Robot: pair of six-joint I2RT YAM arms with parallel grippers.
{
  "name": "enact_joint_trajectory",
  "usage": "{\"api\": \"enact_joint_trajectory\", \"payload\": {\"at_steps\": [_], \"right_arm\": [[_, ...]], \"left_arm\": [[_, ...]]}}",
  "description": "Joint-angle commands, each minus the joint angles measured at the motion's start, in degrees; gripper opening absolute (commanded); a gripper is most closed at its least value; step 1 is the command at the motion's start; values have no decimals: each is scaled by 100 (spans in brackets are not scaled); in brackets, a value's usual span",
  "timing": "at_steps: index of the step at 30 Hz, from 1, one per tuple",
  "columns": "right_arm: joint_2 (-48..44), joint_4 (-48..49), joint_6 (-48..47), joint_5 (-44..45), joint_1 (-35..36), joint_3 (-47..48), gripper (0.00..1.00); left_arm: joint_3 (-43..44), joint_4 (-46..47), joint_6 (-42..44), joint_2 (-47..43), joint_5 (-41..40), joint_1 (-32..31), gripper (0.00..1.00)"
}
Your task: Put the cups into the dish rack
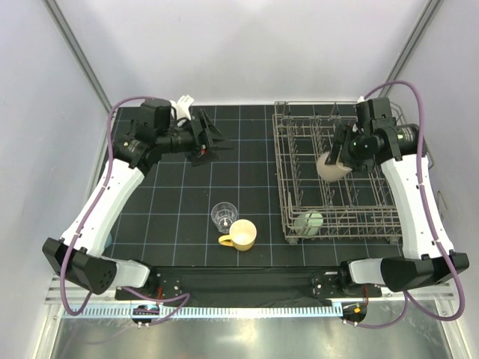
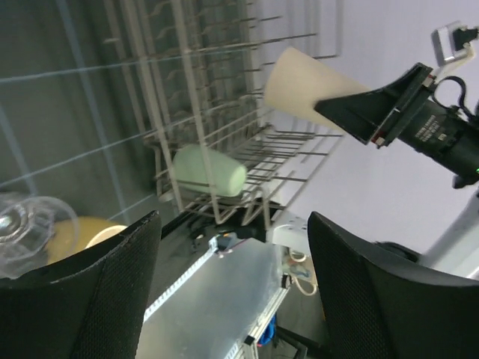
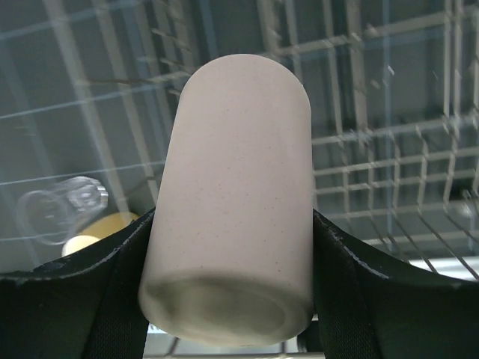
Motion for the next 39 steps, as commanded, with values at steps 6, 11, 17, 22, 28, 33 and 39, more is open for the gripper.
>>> {"api": "enact_joint_trajectory", "payload": {"at_steps": [6,11,17,22,28,33,39], "right_arm": [[-315,-1245,56,271,-313,-1155,4],[-560,-1237,135,174,-313,-1542,4],[-921,-1245,196,-46,-313,-2138,4],[-1255,-1245,310,173,-313,-2449,4],[-1273,-1254,345,287,-313,-2693,4],[-1045,-1245,477,630,-304,-2659,4],[-807,-1237,460,613,-304,-2711,4]], "left_arm": [[1,-916,664,213,-628,9,79],[-123,-854,681,318,-593,9,79],[-96,-1021,778,459,-523,9,79],[-61,-1056,760,521,-479,35,79],[-87,-1171,734,503,-488,44,79],[-140,-1206,751,424,-567,88,79],[-325,-1206,760,363,-558,150,79]]}}
